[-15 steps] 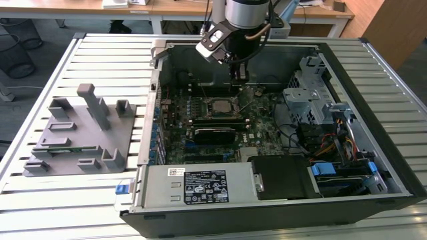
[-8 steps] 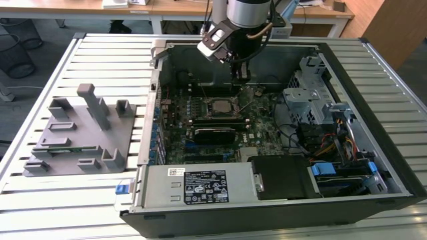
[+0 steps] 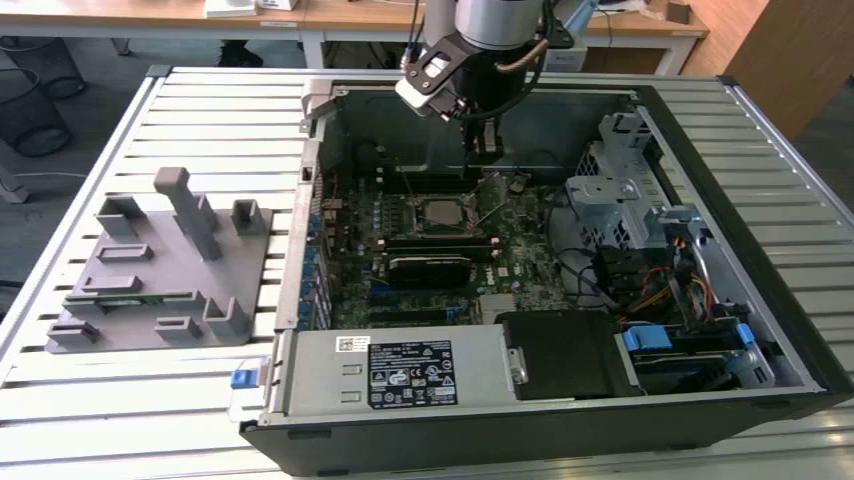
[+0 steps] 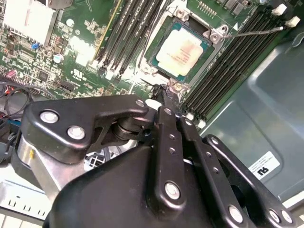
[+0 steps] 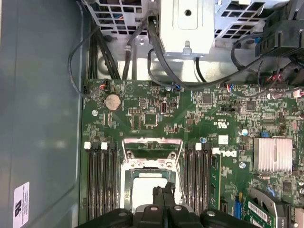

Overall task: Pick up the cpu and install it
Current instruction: 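Close the cpu cover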

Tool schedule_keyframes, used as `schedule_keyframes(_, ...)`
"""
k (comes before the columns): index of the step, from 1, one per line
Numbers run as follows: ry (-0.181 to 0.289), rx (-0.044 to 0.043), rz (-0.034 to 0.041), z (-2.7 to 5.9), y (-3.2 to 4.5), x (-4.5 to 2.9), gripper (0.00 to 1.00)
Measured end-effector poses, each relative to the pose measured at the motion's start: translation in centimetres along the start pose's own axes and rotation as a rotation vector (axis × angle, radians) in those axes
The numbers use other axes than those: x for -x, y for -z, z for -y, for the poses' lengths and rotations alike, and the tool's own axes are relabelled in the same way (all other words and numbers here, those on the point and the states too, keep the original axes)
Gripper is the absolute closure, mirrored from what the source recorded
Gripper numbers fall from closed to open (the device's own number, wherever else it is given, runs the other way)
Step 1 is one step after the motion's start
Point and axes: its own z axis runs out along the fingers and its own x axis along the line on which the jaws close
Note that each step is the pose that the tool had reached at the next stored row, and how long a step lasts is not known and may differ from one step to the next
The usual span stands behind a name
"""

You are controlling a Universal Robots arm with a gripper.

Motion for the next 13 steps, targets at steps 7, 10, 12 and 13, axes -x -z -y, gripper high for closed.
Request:
schedule_keyframes(7, 0.000, -0.0017, 0.0000, -1.87, -0.03, 0.01, 0.89)
schedule_keyframes(10, 0.001, -0.0018, 0.0002, -2.54, -0.07, 0.01, 0.89)
schedule_keyframes(12, 0.006, -0.0017, -0.0001, -2.81, -0.14, 0.01, 0.89)
schedule_keyframes(13, 0.010, -0.0017, -0.0001, -3.00, -0.19, 0.01, 0.89)
